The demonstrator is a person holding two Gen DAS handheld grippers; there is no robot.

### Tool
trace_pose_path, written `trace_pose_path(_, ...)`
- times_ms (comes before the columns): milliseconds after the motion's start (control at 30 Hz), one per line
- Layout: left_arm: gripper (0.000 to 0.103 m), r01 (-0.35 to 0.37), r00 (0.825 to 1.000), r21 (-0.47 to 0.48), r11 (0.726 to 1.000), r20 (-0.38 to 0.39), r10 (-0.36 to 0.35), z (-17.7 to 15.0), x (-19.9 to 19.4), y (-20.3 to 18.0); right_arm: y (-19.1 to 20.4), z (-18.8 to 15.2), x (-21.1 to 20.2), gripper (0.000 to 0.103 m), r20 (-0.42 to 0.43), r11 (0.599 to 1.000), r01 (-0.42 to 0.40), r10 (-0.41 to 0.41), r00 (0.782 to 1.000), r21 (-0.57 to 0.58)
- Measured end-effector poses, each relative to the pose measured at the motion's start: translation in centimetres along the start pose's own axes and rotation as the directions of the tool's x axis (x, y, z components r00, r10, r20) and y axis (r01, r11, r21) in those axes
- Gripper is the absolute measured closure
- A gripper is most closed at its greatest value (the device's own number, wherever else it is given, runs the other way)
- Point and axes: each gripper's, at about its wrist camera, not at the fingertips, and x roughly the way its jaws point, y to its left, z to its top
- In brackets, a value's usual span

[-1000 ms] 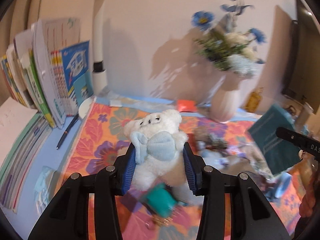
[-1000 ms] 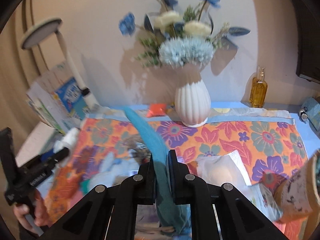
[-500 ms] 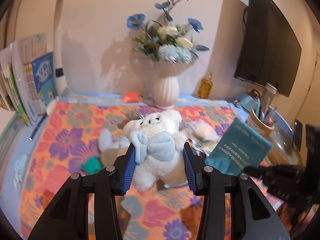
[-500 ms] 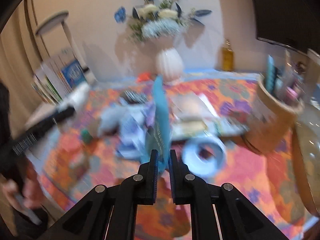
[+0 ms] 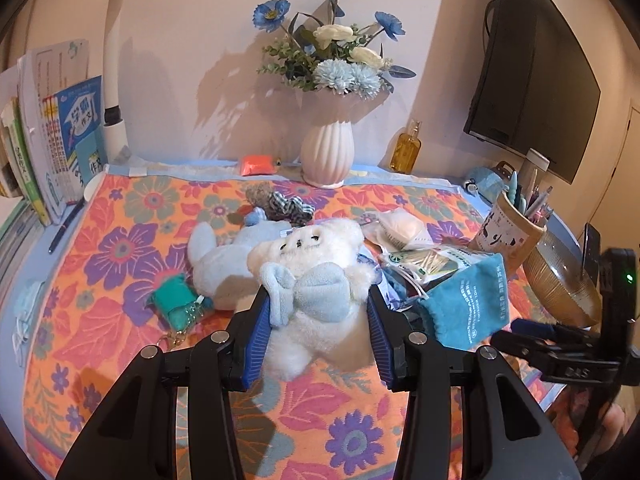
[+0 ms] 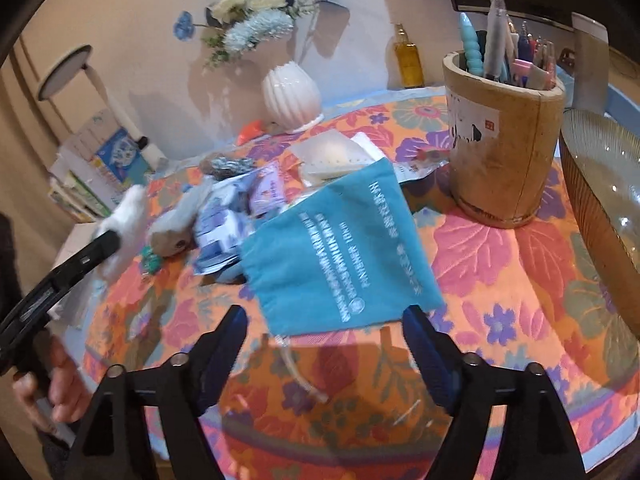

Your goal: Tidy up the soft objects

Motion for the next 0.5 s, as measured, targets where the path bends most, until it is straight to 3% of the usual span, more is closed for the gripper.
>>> trace_pose_path(100,0.061,-0.010,1.000,0.020,1.000,-0.004,0.010,-0.3,0.1,0.0,1.1,0.7,1.7,0.021,0.022,0.991,0.113,-0.112,0.993,-0.069)
trace_pose_path(200,0.061,-0.017,1.000,0.042,0.999,-0.006,0.017,-0.6,0.1,0.0,1.1,0.7,1.5,0.021,0.104,0.948,0.294,-0.283,0.954,-0.119)
trace_pose_path(233,0.061,-0.015,1.000,0.047,0.999,-0.005,0.015,-0.6,0.1,0.1,0.9,0.8,1.0,0.019,0.137,0.949,0.293,-0.276,0.951,-0.117)
trace_pose_path(267,0.061,-0.012,1.000,0.050,0.999,-0.004,0.012,-0.6,0.1,0.2,0.4,1.0,0.6,0.009,0.155,0.958,0.263,-0.245,0.957,-0.110)
trace_pose_path(333,0.061,-0.007,1.000,0.048,0.999,-0.004,0.007,-0.5,0.3,0.3,-0.9,1.6,0.7,0.000,0.151,0.975,0.207,-0.193,0.969,-0.084)
trace_pose_path(433,0.061,0.006,1.000,0.049,0.999,-0.007,-0.006,-0.5,0.6,0.1,-2.8,2.8,2.4,0.000,0.062,0.998,0.063,-0.061,0.996,-0.028)
trace_pose_path(500,0.061,0.010,1.000,0.058,0.998,-0.013,-0.010,-0.6,0.9,-0.1,-2.8,2.9,3.3,0.000,0.006,1.000,-0.017,0.017,1.000,-0.015)
